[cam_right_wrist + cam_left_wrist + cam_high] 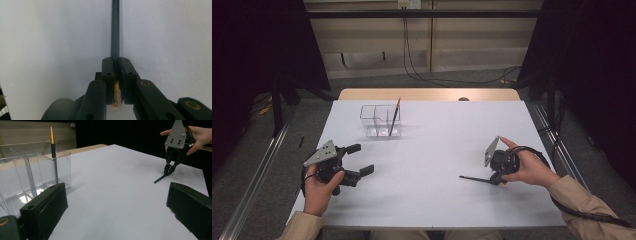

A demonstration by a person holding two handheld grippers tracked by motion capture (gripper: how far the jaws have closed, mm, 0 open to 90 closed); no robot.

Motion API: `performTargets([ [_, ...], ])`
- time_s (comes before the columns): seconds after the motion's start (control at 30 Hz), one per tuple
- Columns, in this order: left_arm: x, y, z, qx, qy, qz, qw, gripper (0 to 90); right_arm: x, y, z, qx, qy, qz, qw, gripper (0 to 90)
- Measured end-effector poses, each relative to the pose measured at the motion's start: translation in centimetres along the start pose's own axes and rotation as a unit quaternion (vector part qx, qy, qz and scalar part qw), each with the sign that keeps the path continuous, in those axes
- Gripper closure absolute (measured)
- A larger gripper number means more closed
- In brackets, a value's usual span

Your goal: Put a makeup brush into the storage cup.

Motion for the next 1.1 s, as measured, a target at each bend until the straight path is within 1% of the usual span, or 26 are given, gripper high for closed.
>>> performTargets([
  [0.07,0.0,0.0,0.0,0.002,0.002,0.001,1.0000,3.1,0.2,-0.1,0.0,0.003,0.002,0.003,1.0000,83.5],
  [0.1,0.0,0.0,0.0,0.002,0.002,0.001,1.0000,3.1,0.2,-0.1,-0.1,0.002,-0.001,0.006,1.0000,83.5],
  [0.13,0.0,-0.1,0.0,0.002,0.002,0.002,1.0000,3.2,0.2,-0.3,-0.2,0.003,-0.004,0.003,1.0000,83.5],
  [0.17,0.0,-0.1,0.0,0.003,0.002,0.001,1.0000,3.2,0.2,-0.3,-0.4,0.002,-0.005,0.007,1.0000,83.5],
  [0.2,0.0,-0.1,0.1,0.003,0.001,0.001,1.0000,3.2,0.3,-0.3,-0.5,0.005,-0.006,0.020,0.9998,83.5],
  [0.23,-0.1,-0.1,0.1,0.003,0.002,0.002,1.0000,3.2,0.3,-0.5,-0.6,0.004,-0.009,0.018,0.9998,83.5],
  [0.27,-0.1,-0.1,0.1,0.003,0.001,0.002,1.0000,3.2,0.3,-0.4,-0.7,0.002,-0.009,0.024,0.9997,83.6],
  [0.33,-0.1,-0.1,0.1,0.004,0.001,0.003,1.0000,3.2,0.3,-0.6,-0.9,0.008,-0.012,0.030,0.9994,83.5],
  [0.4,-0.1,-0.1,0.2,0.001,0.001,0.003,1.0000,3.2,0.1,-0.5,-1.2,0.003,-0.020,0.031,0.9993,83.6],
  [0.43,-0.1,-0.1,0.2,0.002,0.001,0.001,1.0000,3.2,0.0,-0.5,-1.3,0.003,-0.023,0.037,0.9991,83.6],
  [0.5,0.0,-0.1,0.2,0.003,0.001,0.000,1.0000,3.2,-0.2,-0.5,-1.5,0.003,-0.024,0.038,0.9990,83.6],
  [0.53,0.0,-0.1,0.3,0.003,0.001,0.000,1.0000,3.1,-0.3,-0.5,-1.4,0.002,-0.027,0.037,0.9989,83.6],
  [0.57,0.0,-0.1,0.3,0.003,0.001,0.000,1.0000,3.2,-0.4,-0.4,-1.3,-0.002,-0.023,0.034,0.9992,83.6],
  [0.63,-0.1,-0.1,0.3,0.002,0.001,0.000,1.0000,3.2,-0.6,-0.2,-0.8,-0.003,-0.021,0.032,0.9993,83.5],
  [0.7,-0.1,-0.2,0.2,0.003,0.001,0.001,1.0000,3.2,-0.5,-0.1,-0.3,-0.001,-0.011,0.022,0.9997,83.5],
  [0.73,0.0,-0.2,0.2,0.004,0.001,0.000,1.0000,3.2,-0.5,0.0,-0.1,-0.006,-0.011,0.034,0.9993,83.4],
  [0.77,0.0,-0.2,0.2,0.004,0.002,0.000,1.0000,3.2,-0.4,0.1,0.0,-0.010,-0.015,0.036,0.9992,83.4],
  [0.8,0.0,-0.2,0.3,0.003,0.003,0.001,1.0000,3.3,-0.4,0.0,0.0,-0.010,-0.017,0.034,0.9992,83.3],
  [0.87,0.0,-0.2,0.3,0.003,0.003,0.001,1.0000,3.2,-0.3,0.0,0.0,-0.008,-0.020,0.043,0.9989,83.2],
  [0.9,0.0,-0.2,0.3,0.003,0.004,0.002,1.0000,3.3,-0.2,-0.1,0.0,-0.002,-0.019,0.042,0.9990,83.1],
  [0.97,0.0,-0.2,0.3,0.002,0.004,0.002,1.0000,3.3,-0.2,-0.2,0.0,-0.001,-0.020,0.041,0.9990,83.0],
  [1.03,0.1,-0.2,0.3,0.003,0.005,0.003,1.0000,3.3,-0.2,-0.2,0.0,-0.002,-0.016,0.042,0.9990,80.1],
  [1.07,0.1,-0.2,0.4,0.004,0.005,0.002,1.0000,3.3,-0.4,-0.2,0.0,-0.003,-0.022,0.045,0.9987,78.4],
  [1.1,0.2,-0.1,0.4,0.003,0.007,0.001,1.0000,3.3,-0.4,-0.2,0.0,-0.005,-0.020,0.045,0.9988,78.4],
])
Point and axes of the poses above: each handheld gripper's, and its own axes: z roughly forward along the jaws, x roughly out of its underside, y roughly to its left, the point moved 9 cm from there along z, roughly forward along the jaws, and after that the axes turned 10 degrees about y, right-handed, at the moved point
